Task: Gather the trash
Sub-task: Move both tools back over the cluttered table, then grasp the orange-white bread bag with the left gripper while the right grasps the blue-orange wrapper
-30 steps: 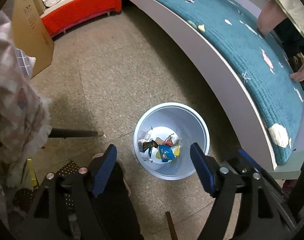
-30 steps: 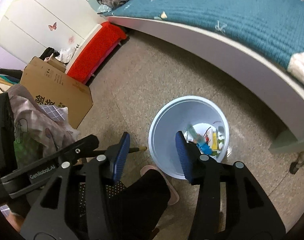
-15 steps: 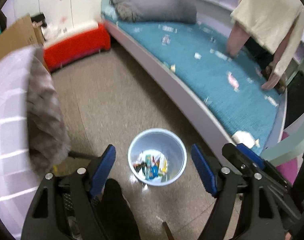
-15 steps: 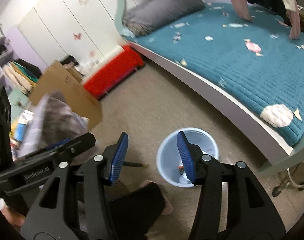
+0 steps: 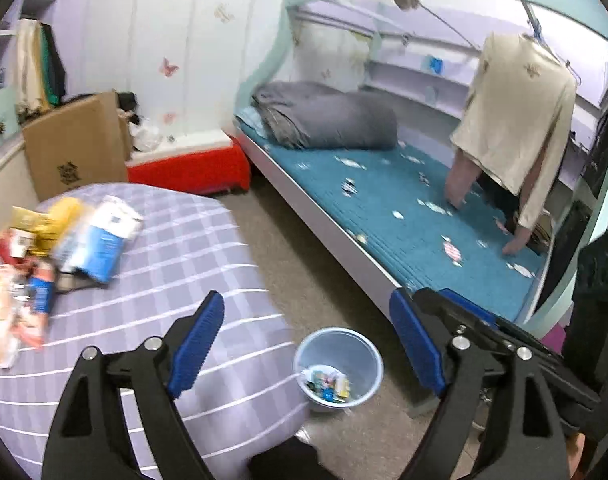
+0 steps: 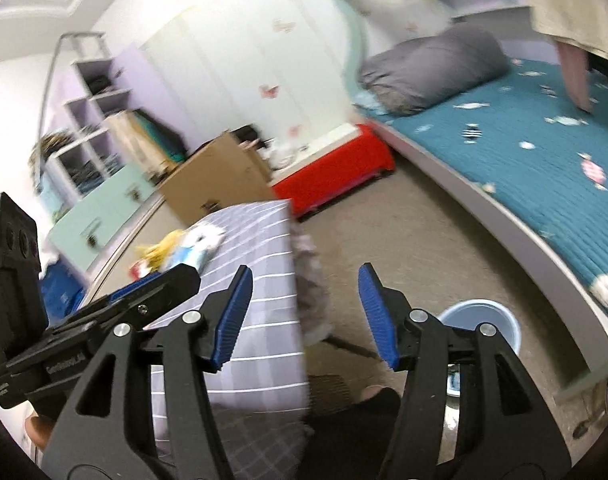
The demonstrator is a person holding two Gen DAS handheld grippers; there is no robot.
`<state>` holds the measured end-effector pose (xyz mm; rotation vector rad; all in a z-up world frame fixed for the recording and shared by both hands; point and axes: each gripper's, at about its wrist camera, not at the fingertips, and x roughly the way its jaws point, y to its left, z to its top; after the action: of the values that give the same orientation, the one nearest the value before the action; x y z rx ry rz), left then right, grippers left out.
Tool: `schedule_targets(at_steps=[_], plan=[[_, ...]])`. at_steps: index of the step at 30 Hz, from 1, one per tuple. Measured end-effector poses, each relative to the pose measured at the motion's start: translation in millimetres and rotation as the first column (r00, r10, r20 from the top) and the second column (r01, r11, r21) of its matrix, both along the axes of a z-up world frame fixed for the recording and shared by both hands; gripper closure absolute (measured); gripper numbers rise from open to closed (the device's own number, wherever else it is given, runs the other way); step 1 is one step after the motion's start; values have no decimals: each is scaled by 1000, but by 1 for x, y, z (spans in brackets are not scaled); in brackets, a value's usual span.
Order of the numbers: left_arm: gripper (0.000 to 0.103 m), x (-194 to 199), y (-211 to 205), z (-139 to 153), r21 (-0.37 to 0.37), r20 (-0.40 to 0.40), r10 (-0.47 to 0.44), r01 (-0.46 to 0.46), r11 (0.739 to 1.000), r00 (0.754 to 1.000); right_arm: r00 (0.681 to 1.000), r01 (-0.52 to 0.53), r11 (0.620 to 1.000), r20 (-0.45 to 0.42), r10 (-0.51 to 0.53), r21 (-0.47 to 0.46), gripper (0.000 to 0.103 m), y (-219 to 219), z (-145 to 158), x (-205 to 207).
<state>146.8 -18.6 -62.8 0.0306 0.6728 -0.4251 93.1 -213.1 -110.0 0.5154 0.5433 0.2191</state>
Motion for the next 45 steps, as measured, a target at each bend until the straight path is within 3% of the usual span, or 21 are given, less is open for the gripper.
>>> schedule_targets(at_steps=[5,8,12,18,25,30,31,34,37,39,40,43,45], plan=[[17,-6,76,15,7,31,106,-106,994,994,987,-161,987,-5,161,18,48,65,9,25],[17,-4,124,14,12,28,208,-208,978,978,966,-255,966,-30,256,34,48,109,8,46],[17,7,190,5,10,-14,359,-359,933,933,931,-353,934,-80,356,50,48,163,2,77],[17,21,264,-10,19,-74,498,-499,867,864,882,-433,896,-162,443,94,48,231,-20,120],[17,37,317,-30,14,-137,557,-561,828,819,857,-440,889,-236,457,125,48,282,-42,161],[17,52,330,-48,36,-179,552,-555,831,815,860,-432,894,-246,448,118,48,301,-47,176],[17,53,331,-51,41,-181,551,-553,832,815,861,-430,895,-245,446,118,51,302,-47,177],[17,59,331,-56,37,-182,541,-544,838,821,856,-436,892,-253,451,116,71,306,-51,184],[17,64,331,-59,24,-186,538,-543,839,822,856,-438,891,-249,453,114,80,303,-53,187],[29,66,331,-60,23,-181,540,-545,838,822,858,-435,890,-240,455,135,89,297,-54,186],[45,68,329,-62,32,-190,534,-539,842,824,860,-433,891,-234,454,137,90,295,-54,185],[62,71,324,-66,9,-226,495,-506,862,839,870,-432,894,-205,448,120,95,289,-48,179],[70,68,319,-63,35,-199,514,-518,855,834,872,-439,892,-187,452,107,97,286,-44,175]])
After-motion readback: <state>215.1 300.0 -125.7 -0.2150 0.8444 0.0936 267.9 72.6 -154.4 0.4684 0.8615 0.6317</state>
